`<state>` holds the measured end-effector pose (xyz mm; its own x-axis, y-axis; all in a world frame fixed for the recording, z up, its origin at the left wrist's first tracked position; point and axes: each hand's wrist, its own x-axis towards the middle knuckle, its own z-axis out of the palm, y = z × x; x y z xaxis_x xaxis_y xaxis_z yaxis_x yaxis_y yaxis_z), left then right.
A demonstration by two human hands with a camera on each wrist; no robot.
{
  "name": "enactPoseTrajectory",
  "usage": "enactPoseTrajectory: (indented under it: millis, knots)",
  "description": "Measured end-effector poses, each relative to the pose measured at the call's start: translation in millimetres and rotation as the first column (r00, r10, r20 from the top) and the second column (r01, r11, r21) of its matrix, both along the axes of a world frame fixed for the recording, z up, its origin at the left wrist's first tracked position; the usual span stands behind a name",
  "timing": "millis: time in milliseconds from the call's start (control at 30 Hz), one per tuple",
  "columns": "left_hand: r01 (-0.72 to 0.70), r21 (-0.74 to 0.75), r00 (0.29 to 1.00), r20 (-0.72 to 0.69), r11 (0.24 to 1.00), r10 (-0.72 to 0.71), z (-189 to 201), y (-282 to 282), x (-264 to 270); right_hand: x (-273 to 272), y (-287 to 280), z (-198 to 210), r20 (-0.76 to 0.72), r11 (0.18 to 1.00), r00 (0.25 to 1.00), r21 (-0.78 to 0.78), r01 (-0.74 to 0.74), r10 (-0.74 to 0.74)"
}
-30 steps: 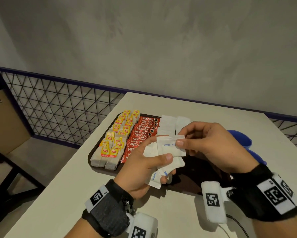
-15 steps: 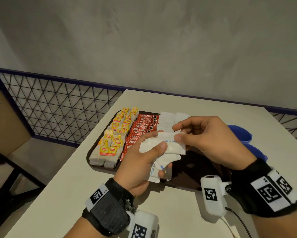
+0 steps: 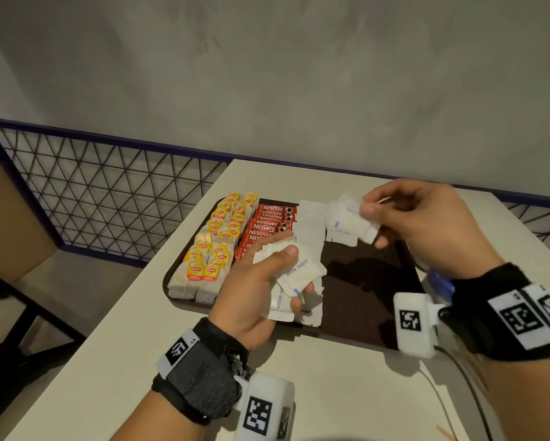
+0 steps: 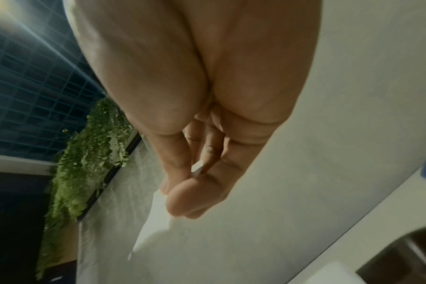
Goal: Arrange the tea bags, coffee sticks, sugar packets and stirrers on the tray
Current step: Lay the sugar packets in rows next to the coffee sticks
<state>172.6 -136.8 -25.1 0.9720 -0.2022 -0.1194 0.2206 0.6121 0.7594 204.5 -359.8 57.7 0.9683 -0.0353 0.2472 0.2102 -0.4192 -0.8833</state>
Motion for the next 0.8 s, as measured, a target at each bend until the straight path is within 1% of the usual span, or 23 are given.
enactPoseTrajectory:
  millis: [67, 100, 167, 200, 267, 367, 433, 533, 633, 667, 767, 800]
  knots:
    - [-0.010, -0.002, 1.000, -0.022, 1.000, 0.010, -0.3, 1.0, 1.1, 17.2, -9.8, 3.0, -0.007, 0.999, 0.999, 0.008, 0.047, -0.047]
    - [-0.012, -0.004, 0.999, -0.034, 1.000, 0.012, -0.9, 1.6, 1.4, 27.2, -12.2, 3.0, -0.045, 0.999, 0.998, -0.026, 0.042, -0.043]
    - [-0.008, -0.012, 0.999, -0.048, 1.000, 0.008, -1.6, 1.9, 1.6, 48.9, -12.9, -1.3, -0.160, 0.989, 0.987, -0.144, -0.032, 0.009]
    - [-0.002, -0.014, 0.999, -0.049, 1.000, 0.001, -1.9, 1.5, 1.3, 59.5, -12.0, -5.1, -0.216, 0.969, 0.976, -0.232, -0.086, 0.035]
    - [0.009, -0.018, 0.999, -0.043, 1.000, -0.010, -1.0, 0.3, 0.5, 78.3, -9.3, -13.8, -0.299, 0.903, 0.953, -0.395, -0.167, 0.046]
    - [0.008, -0.009, 0.999, -0.041, 1.000, -0.008, 0.3, 0.0, 0.8, 101.2, -8.0, -27.7, -0.377, 0.854, 0.926, -0.477, -0.207, 0.014]
    - [0.010, -0.001, 0.999, -0.043, 1.000, -0.010, 0.4, 0.4, 1.2, 113.3, -8.3, -35.9, -0.397, 0.845, 0.918, -0.495, -0.202, -0.013]
    - [0.011, 0.000, 0.999, -0.045, 1.000, -0.011, 0.4, 1.1, 1.1, 125.3, -7.1, -45.5, -0.415, 0.852, 0.908, -0.494, -0.175, -0.054]
    - [0.013, 0.001, 0.999, -0.044, 1.000, -0.013, 0.1, 0.8, 1.2, 133.6, -5.5, -51.5, -0.428, 0.837, 0.899, -0.522, -0.162, -0.093]
    - [0.018, 0.000, 0.999, -0.045, 1.000, -0.018, 0.1, 0.6, 1.1, 135.8, -5.1, -52.7, -0.425, 0.826, 0.899, -0.542, -0.157, -0.108]
    - [0.024, -0.004, 0.999, -0.043, 1.000, -0.024, 0.5, 1.0, 0.8, 140.3, -3.0, -52.6, -0.422, 0.743, 0.894, -0.645, -0.179, -0.151]
    - [0.023, -0.002, 0.999, -0.040, 1.000, -0.023, 0.6, 1.3, 0.7, 141.2, -3.0, -51.7, -0.429, 0.730, 0.888, -0.659, -0.183, -0.165]
